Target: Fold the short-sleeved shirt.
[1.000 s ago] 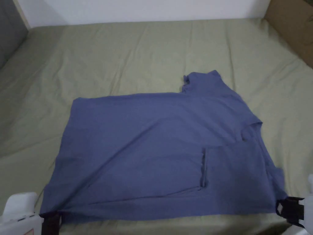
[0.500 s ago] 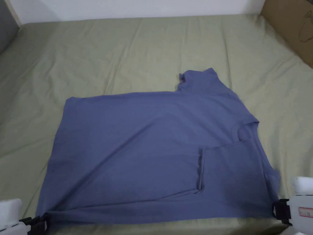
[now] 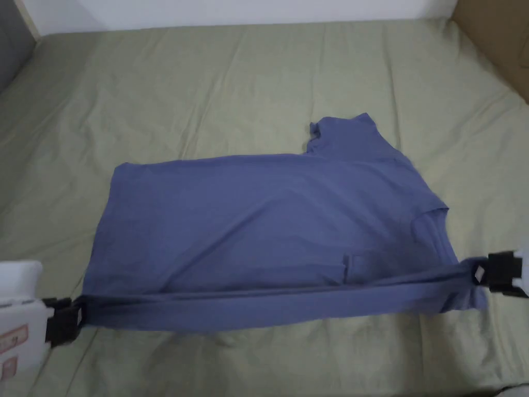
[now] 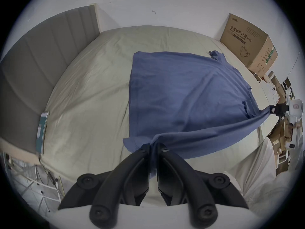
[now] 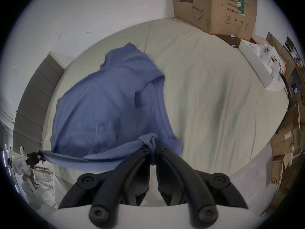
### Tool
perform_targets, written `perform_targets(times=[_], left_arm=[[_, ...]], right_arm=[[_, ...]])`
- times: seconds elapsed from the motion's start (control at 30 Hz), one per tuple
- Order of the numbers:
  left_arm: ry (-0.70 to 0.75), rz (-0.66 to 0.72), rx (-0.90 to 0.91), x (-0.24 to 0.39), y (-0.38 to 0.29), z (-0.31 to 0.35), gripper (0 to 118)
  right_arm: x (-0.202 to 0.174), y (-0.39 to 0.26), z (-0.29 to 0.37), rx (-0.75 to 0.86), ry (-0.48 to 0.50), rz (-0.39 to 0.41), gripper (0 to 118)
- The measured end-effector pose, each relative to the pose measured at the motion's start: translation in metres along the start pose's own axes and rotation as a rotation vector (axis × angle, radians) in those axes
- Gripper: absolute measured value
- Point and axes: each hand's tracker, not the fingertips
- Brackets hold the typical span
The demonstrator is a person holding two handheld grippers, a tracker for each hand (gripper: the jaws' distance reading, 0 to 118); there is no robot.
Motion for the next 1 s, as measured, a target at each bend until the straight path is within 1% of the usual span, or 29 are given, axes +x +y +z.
perform_targets(times=[0.07, 0.13, 0.17, 0.2, 0.23, 0.27, 0.3, 0.33, 0.37, 0.4, 0.43, 0.5, 0.53, 0.57, 0.6, 0.63, 0.67, 0.7, 0.73, 0.77, 0.8, 0.83, 0.87, 0.9, 0.93, 0.97, 1.0], left_arm=[[-0.023, 0.014, -0.027, -0.008, 0.024, -0.024, 7], [-0.02, 0.019, -0.051, -0.009, 0.044, -0.047, 7], [-0.017, 0.007, -0.055, -0.009, 0.051, -0.055, 8], [-0.015, -0.009, -0.056, -0.01, 0.06, -0.064, 12], [-0.012, -0.011, -0.054, -0.012, 0.065, -0.068, 24], [0.0, -0.014, -0.06, -0.013, 0.071, -0.074, 53], [0.05, -0.006, -0.067, -0.013, 0.053, -0.056, 76], [0.087, -0.005, -0.074, -0.014, 0.053, -0.054, 94], [0.106, -0.01, -0.084, -0.015, 0.053, -0.054, 101], [0.114, -0.003, -0.072, -0.022, 0.063, -0.07, 100], [0.11, 0.005, -0.059, -0.021, 0.047, -0.06, 100], [0.087, 0.039, -0.029, -0.015, 0.003, -0.037, 99], [0.065, 0.062, -0.021, -0.036, 0.033, -0.05, 96], [0.052, 0.081, -0.029, -0.033, 0.02, -0.044, 81], [0.032, 0.104, -0.034, -0.028, -0.001, -0.035, 73], [0.0, 0.12, -0.026, -0.03, -0.008, -0.031, 64], [-0.001, 0.131, -0.007, -0.03, -0.012, -0.03, 54], [-0.004, 0.135, -0.002, -0.018, -0.032, -0.028, 23], [0.004, 0.133, -0.014, -0.001, -0.051, -0.03, 0], [0.029, 0.138, -0.032, 0.018, -0.068, -0.031, 0], [0.044, 0.112, -0.047, 0.002, -0.064, -0.017, 0], [0.039, 0.098, -0.032, 0.013, -0.079, -0.012, 0], [0.035, 0.106, -0.021, 0.027, -0.096, -0.004, 0], [-0.007, 0.134, -0.019, 0.037, -0.109, 0.002, 0], [-0.036, 0.173, -0.023, -0.002, -0.061, -0.024, 0], [-0.031, 0.197, -0.008, 0.0, -0.062, -0.024, 0], [-0.014, 0.208, 0.024, 0.006, -0.067, -0.022, 9]], right_arm=[[-0.004, 0.025, -0.021, -0.018, -0.005, 0.0, 6], [-0.008, 0.046, -0.046, -0.052, -0.018, -0.022, 6], [-0.009, 0.053, -0.056, -0.054, -0.021, -0.041, 6], [-0.01, 0.06, -0.064, -0.053, -0.016, -0.066, 7], [-0.012, 0.067, -0.072, -0.056, -0.011, -0.057, 9], [-0.015, 0.071, -0.077, -0.06, -0.028, -0.064, 22], [-0.016, 0.075, -0.081, -0.036, -0.089, -0.054, 43], [-0.019, 0.078, -0.083, -0.017, -0.133, -0.008, 65], [-0.022, 0.08, -0.082, -0.019, -0.16, 0.022, 77], [-0.023, 0.08, -0.078, -0.019, -0.167, 0.05, 77], [-0.025, 0.075, -0.069, -0.012, -0.149, 0.048, 77], [-0.025, 0.066, -0.05, 0.021, -0.065, 0.057, 77], [-0.024, 0.059, -0.04, 0.031, -0.042, 0.061, 77], [-0.024, 0.051, -0.031, 0.034, -0.045, 0.059, 76], [-0.025, 0.042, -0.023, 0.038, -0.041, 0.062, 75], [-0.026, 0.031, -0.015, 0.039, -0.044, 0.068, 74], [-0.026, 0.02, -0.01, 0.041, -0.041, 0.075, 73], [-0.024, 0.008, -0.008, 0.045, -0.032, 0.087, 64], [-0.024, -0.004, -0.006, 0.042, -0.04, 0.089, 45], [-0.025, -0.013, -0.007, 0.029, -0.055, 0.093, 15], [-0.025, -0.024, -0.009, 0.024, -0.071, 0.092, 1], [-0.024, -0.034, -0.012, 0.002, -0.079, 0.096, 1], [-0.023, -0.04, -0.013, -0.025, -0.071, 0.117, 1], [-0.024, -0.046, -0.015, -0.028, -0.07, 0.122, 1], [-0.024, -0.05, -0.016, -0.034, -0.077, 0.111, 1], [-0.022, -0.053, -0.017, -0.039, -0.071, 0.101, 1], [-0.02, -0.054, -0.018, -0.046, -0.049, 0.07, 1]])
